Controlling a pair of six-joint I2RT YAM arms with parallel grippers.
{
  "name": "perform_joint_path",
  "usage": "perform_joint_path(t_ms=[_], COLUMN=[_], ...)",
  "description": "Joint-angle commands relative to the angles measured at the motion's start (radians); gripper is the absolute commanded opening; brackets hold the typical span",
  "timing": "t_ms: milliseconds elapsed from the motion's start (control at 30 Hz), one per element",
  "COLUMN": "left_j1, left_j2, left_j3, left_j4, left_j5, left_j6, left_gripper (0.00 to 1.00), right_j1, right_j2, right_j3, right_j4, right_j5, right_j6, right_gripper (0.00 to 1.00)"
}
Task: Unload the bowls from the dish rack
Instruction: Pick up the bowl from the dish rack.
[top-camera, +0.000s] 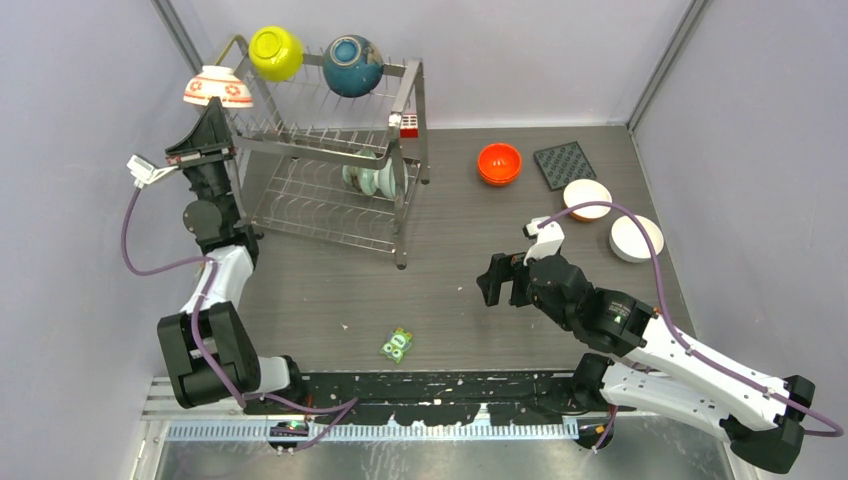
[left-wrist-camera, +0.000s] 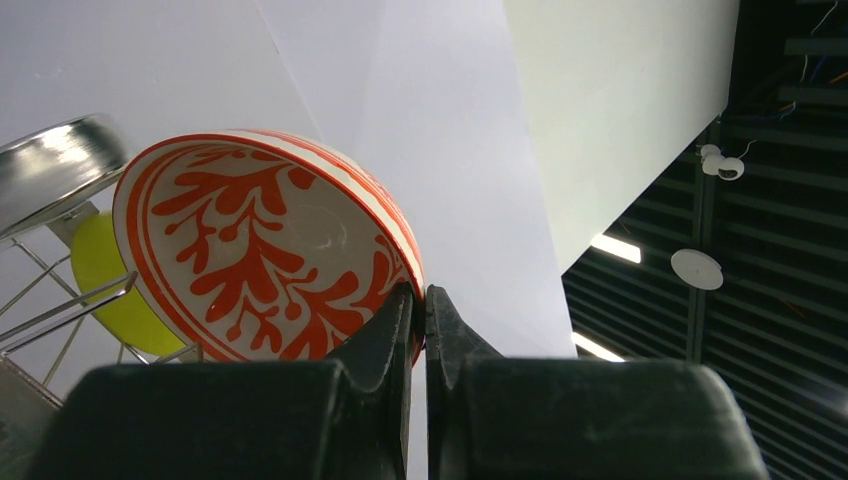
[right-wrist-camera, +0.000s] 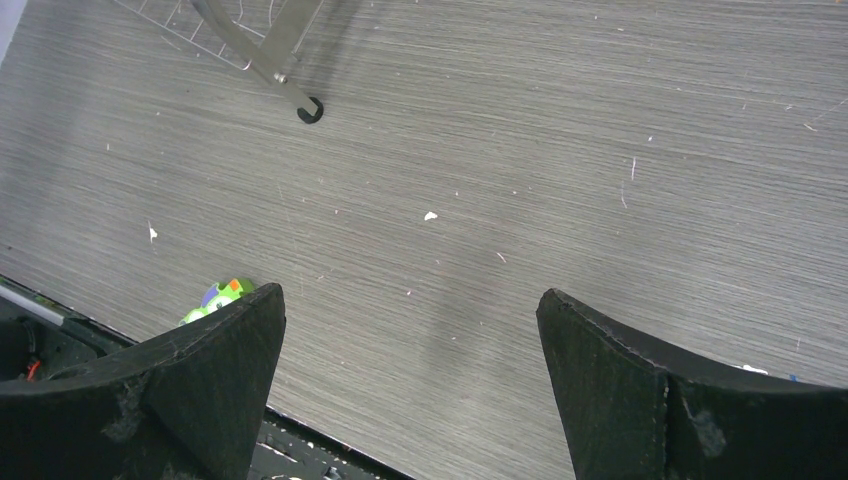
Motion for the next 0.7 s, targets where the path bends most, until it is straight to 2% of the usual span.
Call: perform_joint_path(t_ms=[0, 467, 667], left_j1=[0.009, 0.005, -0.006], left_j2=[-0.033, -0.111, -0.239], left_j3=[0.070, 0.174, 0.169], left_j4=[0.126, 0.125, -0.021], left_j5=[-0.002, 0.124, 0.273], left_j6=[0.012, -0.078, -0.040], left_gripper=[0.00, 0.00, 0.00], right_j1=[-0.001, -0.001, -0.001], right_j2=[-0.008, -0.029, -0.035], right_j3=[0.015, 0.027, 0.043], right_j4=[0.019, -0.008, -0.017], right_j5=[0.022, 0.043, 0.065], right_j6=[0.009, 0.010, -0.004], right_gripper=[1.00, 1.00, 1.00])
